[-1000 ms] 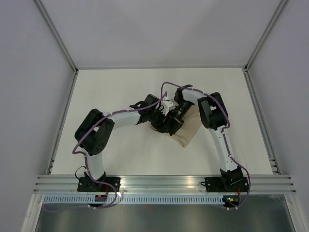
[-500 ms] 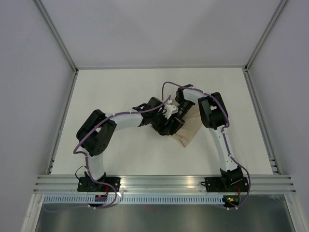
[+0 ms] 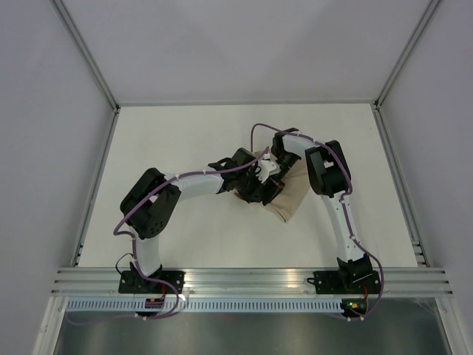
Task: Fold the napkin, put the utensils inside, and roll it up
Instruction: Roll the napkin at the center of the board.
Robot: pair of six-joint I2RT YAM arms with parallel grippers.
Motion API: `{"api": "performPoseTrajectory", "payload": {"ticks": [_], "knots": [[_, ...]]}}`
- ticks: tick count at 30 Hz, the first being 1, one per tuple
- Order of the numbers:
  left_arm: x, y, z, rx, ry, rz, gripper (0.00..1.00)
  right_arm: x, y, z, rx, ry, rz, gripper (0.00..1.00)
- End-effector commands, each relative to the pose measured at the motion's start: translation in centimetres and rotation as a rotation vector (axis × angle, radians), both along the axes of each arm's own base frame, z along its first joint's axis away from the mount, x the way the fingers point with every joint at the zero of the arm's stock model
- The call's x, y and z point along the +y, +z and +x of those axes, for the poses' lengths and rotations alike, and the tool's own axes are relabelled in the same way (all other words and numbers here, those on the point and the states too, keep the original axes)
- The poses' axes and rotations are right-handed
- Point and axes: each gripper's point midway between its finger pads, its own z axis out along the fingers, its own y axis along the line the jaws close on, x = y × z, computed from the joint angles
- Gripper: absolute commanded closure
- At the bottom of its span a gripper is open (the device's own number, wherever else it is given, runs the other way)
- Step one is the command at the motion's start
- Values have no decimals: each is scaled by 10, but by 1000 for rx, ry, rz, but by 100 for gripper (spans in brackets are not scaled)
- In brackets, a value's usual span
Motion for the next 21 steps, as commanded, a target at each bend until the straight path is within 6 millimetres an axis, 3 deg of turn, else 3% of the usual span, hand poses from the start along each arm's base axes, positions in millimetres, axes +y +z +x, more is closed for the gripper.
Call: {"api": "performPoseTrajectory", "payload": {"ticks": [1, 4, 18, 21], "knots": [[19, -33, -2, 17, 30, 127, 88, -20, -55, 21, -175, 104, -74, 100], [21, -35, -4, 27, 46, 139, 98, -19, -54, 22, -179, 101, -68, 100], [30, -48, -30, 158, 108, 145, 97, -25, -34, 33, -255, 98, -61, 100], [26, -34, -29, 150, 126, 90, 71, -27, -35, 34, -267, 101, -73, 100]]}}
